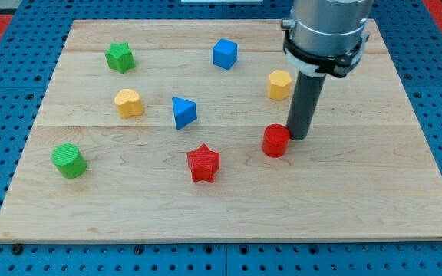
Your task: Point your arm at the blue cube
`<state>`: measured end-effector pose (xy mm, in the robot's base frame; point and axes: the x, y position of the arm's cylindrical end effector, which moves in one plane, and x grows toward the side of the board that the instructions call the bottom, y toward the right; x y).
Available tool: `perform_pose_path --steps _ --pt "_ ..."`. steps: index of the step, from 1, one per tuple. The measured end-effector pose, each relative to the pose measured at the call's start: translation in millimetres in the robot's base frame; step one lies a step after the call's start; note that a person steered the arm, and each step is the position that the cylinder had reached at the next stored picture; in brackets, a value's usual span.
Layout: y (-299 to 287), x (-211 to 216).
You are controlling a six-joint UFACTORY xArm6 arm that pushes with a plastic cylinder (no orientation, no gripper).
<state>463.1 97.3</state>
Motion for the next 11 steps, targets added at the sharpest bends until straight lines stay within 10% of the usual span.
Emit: perform_pose_path --steps 2,5,11 --pt "-99.6 28.4" --pt "-80.2 -75.8" --pt "-100.6 -136.8"
